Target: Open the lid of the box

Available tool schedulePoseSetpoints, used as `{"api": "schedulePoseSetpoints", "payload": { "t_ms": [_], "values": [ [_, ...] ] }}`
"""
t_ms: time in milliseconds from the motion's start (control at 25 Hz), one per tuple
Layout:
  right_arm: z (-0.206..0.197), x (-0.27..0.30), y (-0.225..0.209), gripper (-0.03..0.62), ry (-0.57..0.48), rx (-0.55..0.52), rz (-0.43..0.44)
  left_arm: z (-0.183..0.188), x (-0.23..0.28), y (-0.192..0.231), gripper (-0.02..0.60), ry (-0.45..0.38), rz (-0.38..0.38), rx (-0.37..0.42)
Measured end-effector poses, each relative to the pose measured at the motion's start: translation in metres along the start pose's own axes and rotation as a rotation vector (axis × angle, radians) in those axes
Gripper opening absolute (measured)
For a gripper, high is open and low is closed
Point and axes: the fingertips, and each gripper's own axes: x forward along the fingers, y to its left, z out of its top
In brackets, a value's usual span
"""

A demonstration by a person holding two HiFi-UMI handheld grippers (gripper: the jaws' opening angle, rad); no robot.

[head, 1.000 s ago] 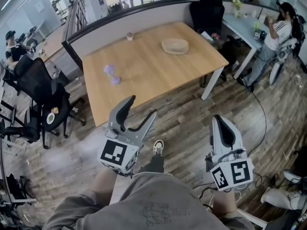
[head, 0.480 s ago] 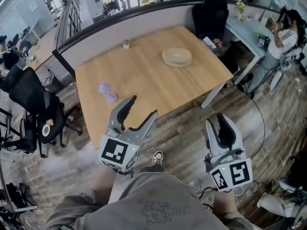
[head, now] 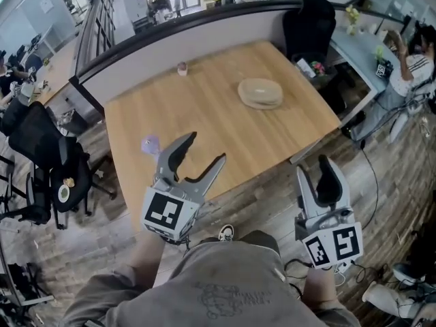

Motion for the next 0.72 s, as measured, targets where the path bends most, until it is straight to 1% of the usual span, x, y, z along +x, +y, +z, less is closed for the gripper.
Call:
{"api": "schedulePoseSetpoints", "payload": {
  "t_ms": [80, 200, 320, 440, 600, 720],
  "values": [
    [0.001, 0.011, -0.009, 0.219, 0.0, -0.009, -0.007, 0.0, 0.01, 0.007, 0.291, -0.001, 0.001, -0.003],
    [-0.001, 0.028, -0.031, 0.224, -0.01, -0.005, -0.029, -0.001, 0.031, 0.018, 0.291, -0.014, 0.003, 0.02],
    [-0.008, 0.047, -0.053, 0.224, -0.006, 0.0, -0.034, -0.006, 0.053, 0.025, 0.291, 0.002, 0.018, 0.007],
    [-0.014, 0.069, -0.075, 0.224, 0.001, -0.001, -0.021, -0.011, 0.079, 0.035, 0.291, 0.009, 0.039, 0.001],
    [-0.025, 0.102, -0.106, 0.225, 0.029, 0.005, 0.015, -0.015, 0.119, 0.04, 0.291, -0.031, 0.031, -0.02],
    [-0.028, 0.129, -0.131, 0.225, 0.045, 0.014, 0.05, -0.016, 0.148, 0.045, 0.291, -0.009, 0.049, -0.014]
  ]
}}
